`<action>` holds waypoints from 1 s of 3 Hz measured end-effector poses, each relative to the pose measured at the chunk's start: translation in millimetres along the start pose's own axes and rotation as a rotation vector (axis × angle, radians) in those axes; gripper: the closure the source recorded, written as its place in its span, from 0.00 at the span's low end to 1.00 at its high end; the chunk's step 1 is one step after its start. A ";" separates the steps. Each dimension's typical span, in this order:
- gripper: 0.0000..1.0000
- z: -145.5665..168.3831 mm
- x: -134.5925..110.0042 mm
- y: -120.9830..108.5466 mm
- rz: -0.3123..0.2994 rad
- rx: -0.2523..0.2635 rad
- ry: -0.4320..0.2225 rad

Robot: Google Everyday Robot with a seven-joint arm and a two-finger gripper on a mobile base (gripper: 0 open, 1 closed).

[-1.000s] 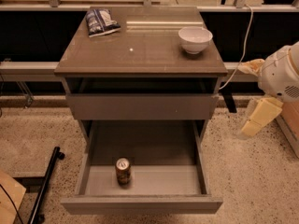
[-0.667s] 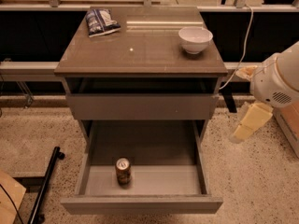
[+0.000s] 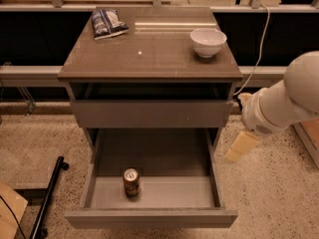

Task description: Pick orange can from middle drawer and place on counter

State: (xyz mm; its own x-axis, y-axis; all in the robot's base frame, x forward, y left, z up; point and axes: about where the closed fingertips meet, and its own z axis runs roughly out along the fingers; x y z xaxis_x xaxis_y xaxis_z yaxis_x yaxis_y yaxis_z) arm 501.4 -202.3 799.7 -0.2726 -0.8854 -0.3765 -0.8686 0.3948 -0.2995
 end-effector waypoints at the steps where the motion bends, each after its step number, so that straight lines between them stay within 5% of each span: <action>1: 0.00 45.6 1.1 -5.5 0.008 -0.016 -0.002; 3: 0.00 66.0 -5.8 -2.2 0.036 -0.029 -0.055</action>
Offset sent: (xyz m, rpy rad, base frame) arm 0.0193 0.0064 -0.0314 0.0070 0.0092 -0.0023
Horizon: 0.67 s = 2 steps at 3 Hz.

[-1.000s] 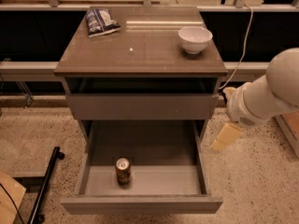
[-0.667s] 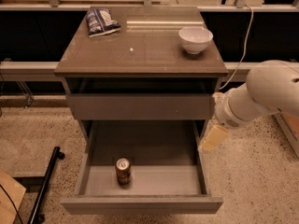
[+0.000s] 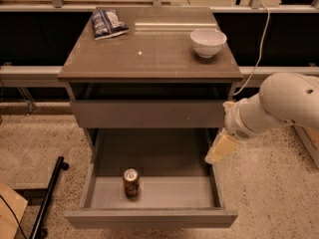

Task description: Pick orange can from middle drawer and place on counter

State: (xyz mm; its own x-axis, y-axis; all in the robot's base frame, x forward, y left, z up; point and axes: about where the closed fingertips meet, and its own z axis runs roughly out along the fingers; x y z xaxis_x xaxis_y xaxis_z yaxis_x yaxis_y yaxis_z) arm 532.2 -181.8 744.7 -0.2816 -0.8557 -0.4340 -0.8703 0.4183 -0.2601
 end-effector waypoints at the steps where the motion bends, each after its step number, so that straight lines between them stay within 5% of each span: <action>1: 0.00 37.1 -17.9 11.2 0.015 -0.052 -0.096; 2: 0.00 78.2 -37.1 28.5 0.022 -0.134 -0.178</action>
Offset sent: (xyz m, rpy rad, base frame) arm 0.0258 0.1066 -0.0945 0.3185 0.0901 0.1394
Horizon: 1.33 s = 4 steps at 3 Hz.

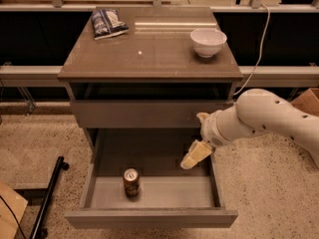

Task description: Pick orange can from middle drawer and place on counter

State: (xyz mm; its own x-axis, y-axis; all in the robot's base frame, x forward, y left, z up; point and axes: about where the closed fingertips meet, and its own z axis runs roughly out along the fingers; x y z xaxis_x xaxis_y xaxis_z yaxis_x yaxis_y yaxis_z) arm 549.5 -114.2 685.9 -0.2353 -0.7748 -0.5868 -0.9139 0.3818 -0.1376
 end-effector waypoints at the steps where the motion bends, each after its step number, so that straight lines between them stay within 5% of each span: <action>1: 0.00 38.6 -14.1 12.1 -0.015 -0.076 -0.052; 2: 0.00 74.8 -32.0 21.0 -0.023 -0.154 -0.111; 4: 0.00 90.6 -31.1 22.5 -0.013 -0.148 -0.098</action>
Offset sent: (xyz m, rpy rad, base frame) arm 0.0248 0.1106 -0.0665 0.2213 0.1056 0.1930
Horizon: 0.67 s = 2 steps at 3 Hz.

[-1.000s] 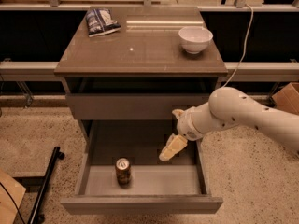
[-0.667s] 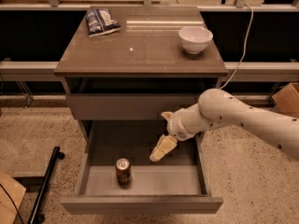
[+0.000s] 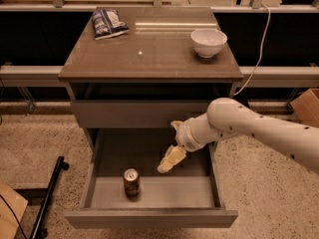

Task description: Pick orange can from middle drawer and place on counter

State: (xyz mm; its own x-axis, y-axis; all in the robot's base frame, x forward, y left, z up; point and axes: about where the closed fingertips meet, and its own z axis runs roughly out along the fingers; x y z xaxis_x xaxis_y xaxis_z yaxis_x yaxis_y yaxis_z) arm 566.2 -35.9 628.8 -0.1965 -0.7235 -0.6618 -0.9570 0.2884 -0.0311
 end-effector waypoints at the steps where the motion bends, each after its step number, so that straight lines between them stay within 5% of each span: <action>1: 0.00 32.5 2.5 0.7 -0.015 -0.018 0.021; 2: 0.00 76.6 6.0 1.7 -0.021 -0.062 0.028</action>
Offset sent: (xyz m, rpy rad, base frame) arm 0.0243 0.0731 -0.1079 -0.0158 0.0814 0.0914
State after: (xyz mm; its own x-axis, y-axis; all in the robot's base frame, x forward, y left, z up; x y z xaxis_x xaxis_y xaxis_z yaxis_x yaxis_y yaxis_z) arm 579.7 8.4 567.4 -0.1813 -0.7467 -0.6400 -0.9721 0.2344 0.0019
